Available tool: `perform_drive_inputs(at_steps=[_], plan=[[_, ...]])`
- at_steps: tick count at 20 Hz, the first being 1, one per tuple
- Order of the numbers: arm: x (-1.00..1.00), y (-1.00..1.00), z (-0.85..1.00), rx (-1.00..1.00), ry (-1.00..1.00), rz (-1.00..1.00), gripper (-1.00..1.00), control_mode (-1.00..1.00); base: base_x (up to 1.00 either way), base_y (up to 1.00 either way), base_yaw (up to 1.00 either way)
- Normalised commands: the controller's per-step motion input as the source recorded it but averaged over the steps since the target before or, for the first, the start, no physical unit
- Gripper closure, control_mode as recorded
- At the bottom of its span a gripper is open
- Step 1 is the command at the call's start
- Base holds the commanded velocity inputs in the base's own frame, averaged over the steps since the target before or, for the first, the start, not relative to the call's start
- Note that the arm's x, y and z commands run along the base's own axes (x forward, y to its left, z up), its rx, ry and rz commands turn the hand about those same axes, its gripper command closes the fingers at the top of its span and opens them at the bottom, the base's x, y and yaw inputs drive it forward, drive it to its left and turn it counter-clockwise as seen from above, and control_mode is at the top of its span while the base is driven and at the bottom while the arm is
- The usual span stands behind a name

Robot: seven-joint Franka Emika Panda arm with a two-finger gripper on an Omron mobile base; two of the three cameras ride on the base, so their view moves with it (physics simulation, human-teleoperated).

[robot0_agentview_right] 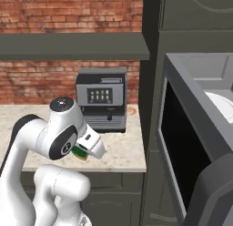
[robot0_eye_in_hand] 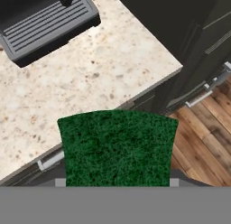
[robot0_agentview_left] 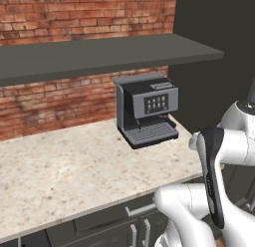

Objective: Place the sponge inside the microwave to prepare for sanitizing.

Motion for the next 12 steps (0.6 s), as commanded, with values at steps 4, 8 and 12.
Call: perform_drive_inputs(at_steps=[4,8,12], plan=[[0.0,0.0,0.0,0.0,0.0,0.0,1.0,1.0,-0.57,0.0,0.0],[0.0,0.0,0.0,0.0,0.0,0.0,1.0,1.0,-0.7,0.0,0.0],[0.0,0.0,0.0,0.0,0.0,0.0,1.0,1.0,-0.72,0.0,0.0]])
